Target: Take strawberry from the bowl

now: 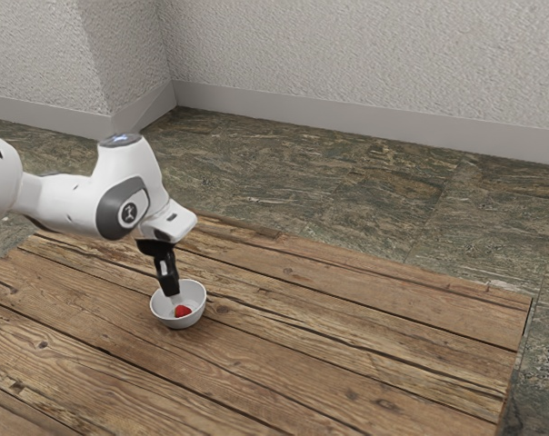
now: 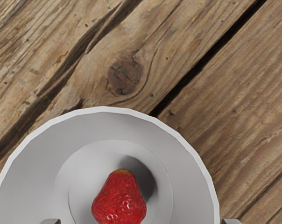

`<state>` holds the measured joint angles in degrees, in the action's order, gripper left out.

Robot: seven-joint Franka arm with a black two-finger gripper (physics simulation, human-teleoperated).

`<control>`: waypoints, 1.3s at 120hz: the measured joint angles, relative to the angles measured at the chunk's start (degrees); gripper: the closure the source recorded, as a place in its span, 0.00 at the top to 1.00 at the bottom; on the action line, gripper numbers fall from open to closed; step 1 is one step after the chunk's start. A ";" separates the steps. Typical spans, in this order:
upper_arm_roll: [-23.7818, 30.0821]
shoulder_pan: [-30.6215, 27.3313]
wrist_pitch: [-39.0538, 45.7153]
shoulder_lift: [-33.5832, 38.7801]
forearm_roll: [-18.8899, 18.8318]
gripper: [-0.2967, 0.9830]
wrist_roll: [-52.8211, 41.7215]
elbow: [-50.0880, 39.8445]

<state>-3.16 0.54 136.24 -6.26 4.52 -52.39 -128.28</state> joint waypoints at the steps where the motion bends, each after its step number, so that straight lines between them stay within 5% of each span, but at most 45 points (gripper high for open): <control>1: 0.00 -0.01 0.03 0.00 0.00 0.56 -0.01 -0.01; 156: -1.32 0.07 2.49 -5.48 0.69 0.47 -0.55 1.20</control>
<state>-4.48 0.62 138.73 -11.74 5.20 -52.94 -127.08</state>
